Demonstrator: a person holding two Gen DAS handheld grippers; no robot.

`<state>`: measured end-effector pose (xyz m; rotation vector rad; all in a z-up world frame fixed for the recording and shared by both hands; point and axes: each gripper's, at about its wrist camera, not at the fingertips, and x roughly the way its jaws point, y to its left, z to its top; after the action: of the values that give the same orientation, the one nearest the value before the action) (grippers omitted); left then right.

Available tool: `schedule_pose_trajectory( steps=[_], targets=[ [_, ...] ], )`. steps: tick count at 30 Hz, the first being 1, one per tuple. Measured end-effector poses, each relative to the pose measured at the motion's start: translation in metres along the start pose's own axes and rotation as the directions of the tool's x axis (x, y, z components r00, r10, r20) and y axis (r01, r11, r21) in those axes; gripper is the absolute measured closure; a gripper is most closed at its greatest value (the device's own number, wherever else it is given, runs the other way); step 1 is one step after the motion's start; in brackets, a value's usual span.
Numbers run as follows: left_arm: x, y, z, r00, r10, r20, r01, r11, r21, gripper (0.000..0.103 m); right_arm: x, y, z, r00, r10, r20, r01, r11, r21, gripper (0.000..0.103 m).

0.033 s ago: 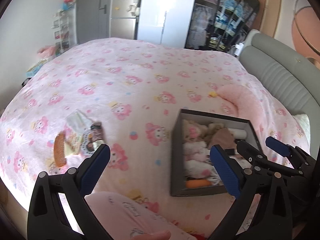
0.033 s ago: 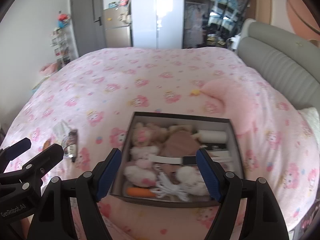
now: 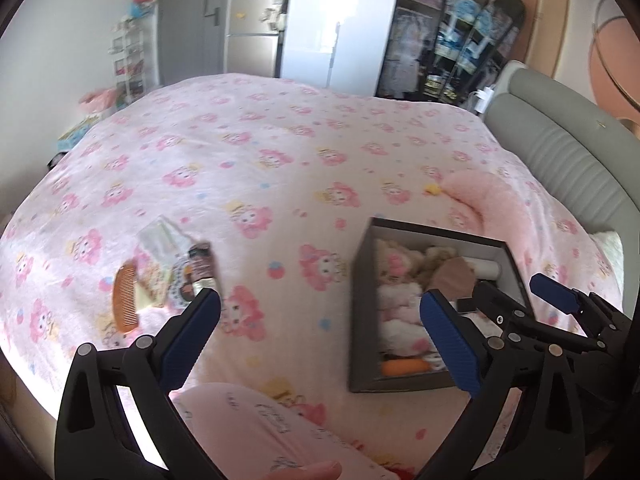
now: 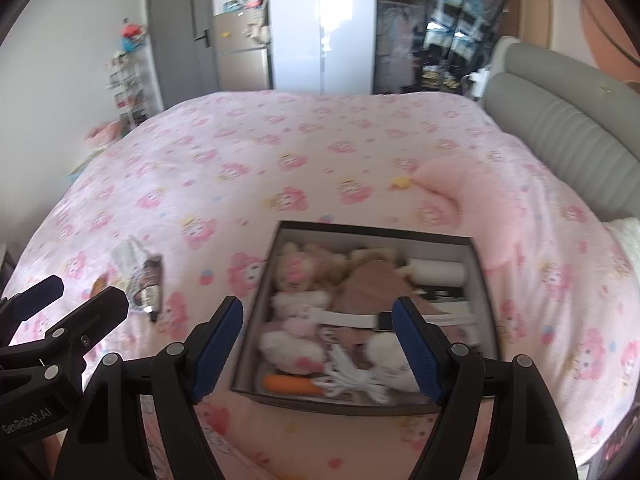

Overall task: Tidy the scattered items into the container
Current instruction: 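Move both tools from the box toward the scattered items on the bed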

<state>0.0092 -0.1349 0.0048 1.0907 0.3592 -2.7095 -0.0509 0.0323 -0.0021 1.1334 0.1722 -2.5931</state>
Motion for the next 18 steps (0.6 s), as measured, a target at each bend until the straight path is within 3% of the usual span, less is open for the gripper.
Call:
schedule_pose_trajectory(
  steps=[6,9,18],
  targets=[
    [0.019,0.064,-0.007,0.998,0.028,-0.064,-0.034,0.996,-0.085,0.008,0.037,0.063,0.005,0.995,0.075,-0.064,-0.081,0.992,-0.093,0.028],
    [0.037,0.089,-0.017,0.992,0.03,-0.122,-0.044,0.993,-0.11,0.013,0.06,0.091,0.001,0.994,0.042,-0.104,-0.057,0.988,-0.144,0.028],
    [0.104,0.165,-0.039,0.965,-0.028,-0.26,-0.038,0.969,-0.242,0.027,0.143,0.153,-0.021,0.95,0.107,-0.294,-0.173,0.962,-0.21,0.028]
  ],
)
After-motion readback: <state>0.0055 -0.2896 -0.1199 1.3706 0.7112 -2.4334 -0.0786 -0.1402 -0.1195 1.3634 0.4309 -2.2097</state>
